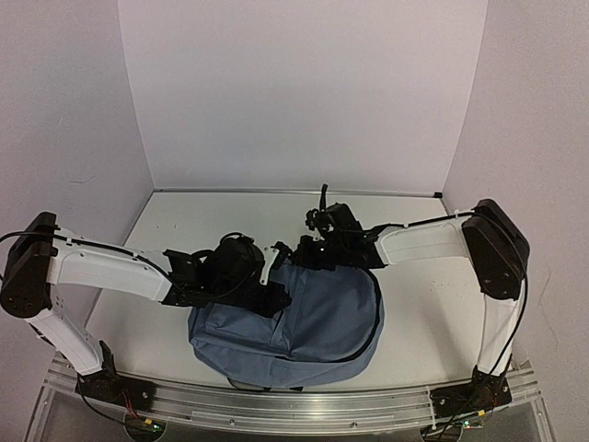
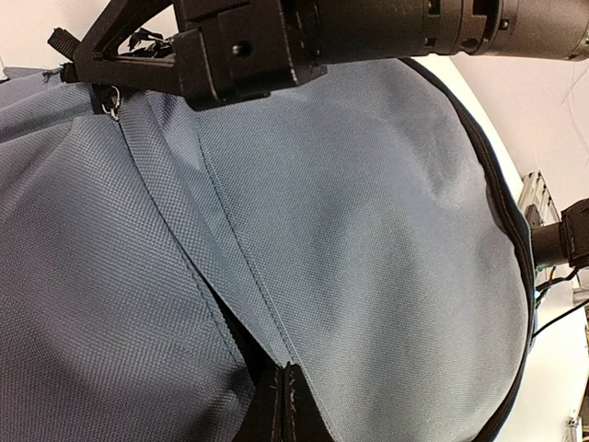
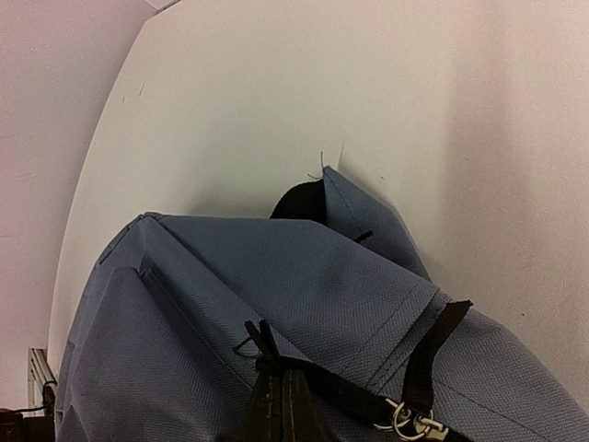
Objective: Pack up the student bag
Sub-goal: Zip the student bag at the center of the board, then reset both arms
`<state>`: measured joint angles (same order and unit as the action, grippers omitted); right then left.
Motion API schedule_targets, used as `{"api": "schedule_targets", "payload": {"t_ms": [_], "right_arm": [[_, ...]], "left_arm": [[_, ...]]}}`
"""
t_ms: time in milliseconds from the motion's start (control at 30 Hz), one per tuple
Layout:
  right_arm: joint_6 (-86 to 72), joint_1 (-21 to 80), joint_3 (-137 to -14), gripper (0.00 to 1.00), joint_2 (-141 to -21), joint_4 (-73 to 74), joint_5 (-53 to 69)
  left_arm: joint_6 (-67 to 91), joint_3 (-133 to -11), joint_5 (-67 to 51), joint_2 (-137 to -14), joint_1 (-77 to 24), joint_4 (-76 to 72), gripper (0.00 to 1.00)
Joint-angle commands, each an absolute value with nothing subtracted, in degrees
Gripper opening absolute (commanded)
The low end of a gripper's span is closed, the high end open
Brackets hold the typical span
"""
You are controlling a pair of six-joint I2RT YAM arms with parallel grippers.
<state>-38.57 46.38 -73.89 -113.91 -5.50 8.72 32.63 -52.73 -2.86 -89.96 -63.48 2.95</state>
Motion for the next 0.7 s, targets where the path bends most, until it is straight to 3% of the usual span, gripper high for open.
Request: {"api": "schedule_targets", "payload": {"t_ms": [0, 100, 200, 367, 467, 567, 667], "right_arm": [[-37.5, 43.0, -76.4, 0.0, -113.6, -9.1, 4.7], [-35.4, 43.0, -77.3, 0.04, -111.9, -9.0, 8.1], [-34.4, 43.0, -77.4, 0.26, -110.0, -8.4, 9.3], [-34.3, 43.0, -76.0, 0.48, -105.5, -7.3, 8.5], [-34.1, 43.0, -74.8, 0.62, -102.3, -5.9, 7.5], [-33.1, 43.0, -73.1, 0.78, -99.0, -4.4, 6.0], [-32.0, 42.8, -70.9, 0.91, -95.9, -3.0, 4.1]], "left_arm": [[34.1, -52.0, -6.4, -86.6, -65.5, 8.3, 0.0], [36.2, -52.0, -4.3, -85.1, -64.2, 8.9, 0.0], [37.4, -52.3, -3.4, -84.6, -62.7, 9.1, 0.01], [39.8, -53.2, -3.4, -84.7, -59.8, 9.8, 0.07], [39.9, -52.9, -3.3, -83.8, -58.9, 9.4, 0.3], [38.9, -52.3, -3.0, -81.7, -58.2, 8.6, 0.64], [38.2, -52.6, -4.8, -80.1, -55.7, 9.9, 0.83]]}}
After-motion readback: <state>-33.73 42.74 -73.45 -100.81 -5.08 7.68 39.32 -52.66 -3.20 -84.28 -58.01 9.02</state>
